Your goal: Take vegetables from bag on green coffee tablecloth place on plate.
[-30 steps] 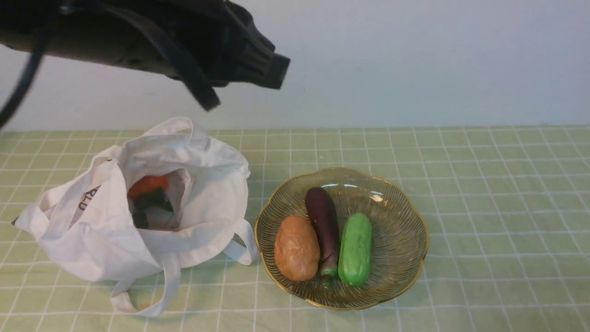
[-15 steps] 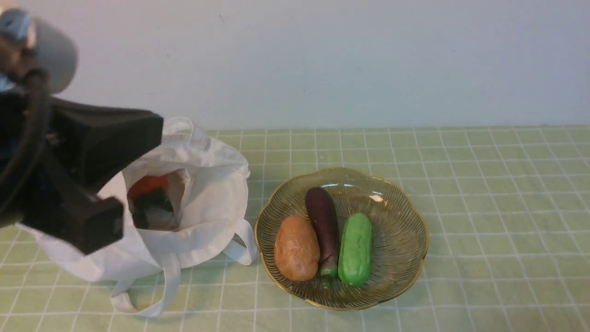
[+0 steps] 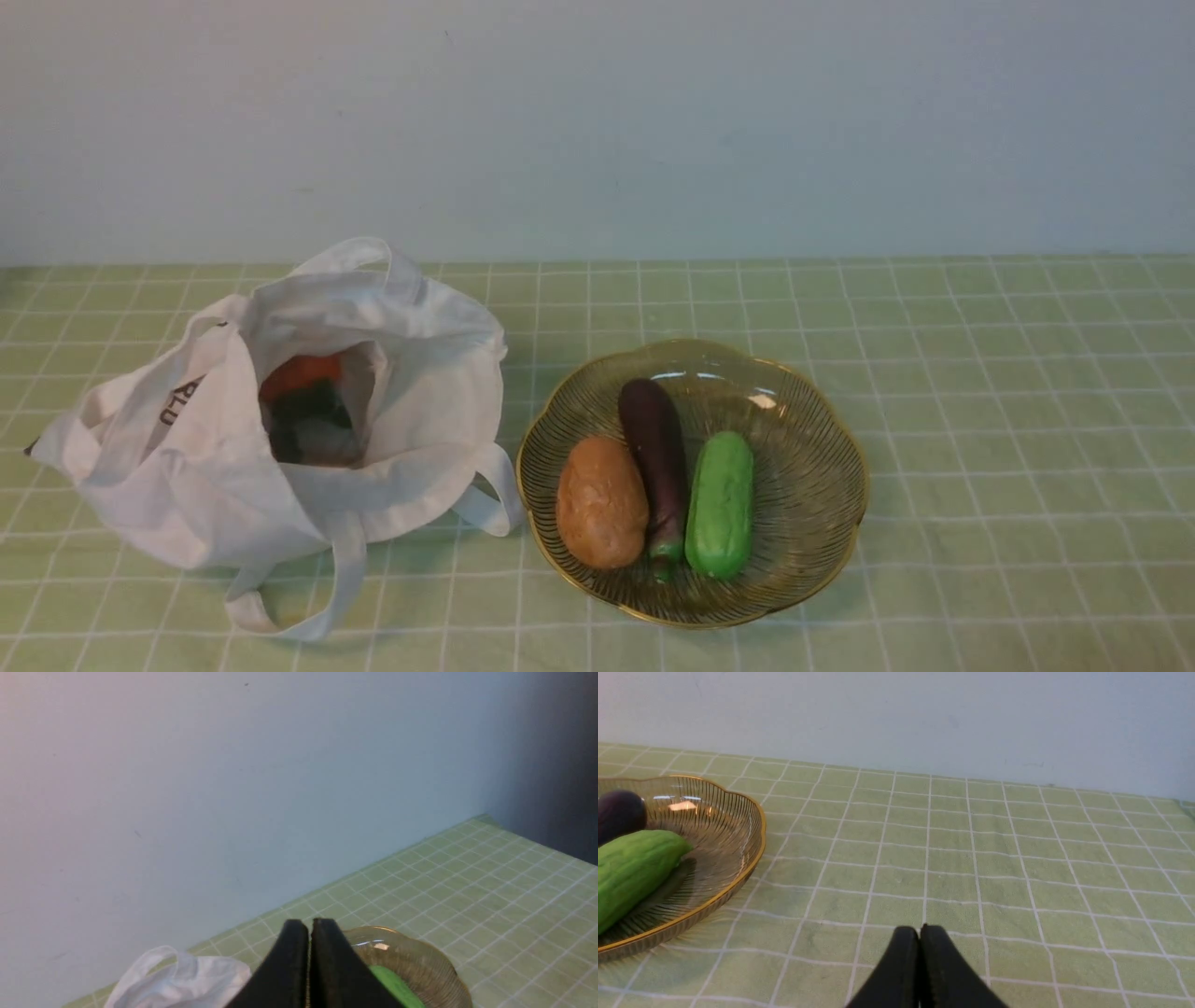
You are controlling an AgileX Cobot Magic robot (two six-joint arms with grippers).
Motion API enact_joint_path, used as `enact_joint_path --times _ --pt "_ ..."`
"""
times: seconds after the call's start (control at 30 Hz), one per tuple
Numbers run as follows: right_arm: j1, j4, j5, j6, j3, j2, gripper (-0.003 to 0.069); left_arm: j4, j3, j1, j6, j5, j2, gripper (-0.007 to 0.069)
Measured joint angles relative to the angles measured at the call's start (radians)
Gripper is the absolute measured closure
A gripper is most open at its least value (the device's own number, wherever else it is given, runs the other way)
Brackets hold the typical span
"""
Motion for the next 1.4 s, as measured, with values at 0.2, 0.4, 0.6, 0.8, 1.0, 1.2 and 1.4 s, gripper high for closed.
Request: enact_joint_path --times 0.2,0.4,0.6,0.8,1.0,1.2,1.4 --pt "0.0 0.0 0.0 0.0 0.0 0.0 0.0673 0.082 0.23 0.072 -0.106 -0.071 -0.184 0.0629" --pt "0.0 0.0 0.0 0.0 0.0 0.0 0.0673 -0.024 0.531 0.282 0.015 -0.143 -0.374 0.0629" --pt "0.0 0.0 0.0 0.001 0.0 0.0 0.0673 -0.114 0.779 0.445 0.065 -0.218 -0.377 0.0629" --pt "0.0 0.0 0.001 0.001 0.0 0.0 0.0673 -0.14 0.859 0.51 0.065 -0.266 -0.377 0.0629" --pt "0.0 0.0 0.001 0.001 0.0 0.0 0.0673 -0.141 0.859 0.514 0.068 -0.267 -0.377 0.0629" --pt "0.0 0.0 0.001 0.0 0.0 0.0 0.0673 -0.142 0.859 0.515 0.072 -0.267 -0.377 0.0629" --pt "0.0 0.0 0.001 0.0 0.0 0.0 0.0673 -0.142 0.859 0.515 0.072 -0.267 -0.377 0.0629"
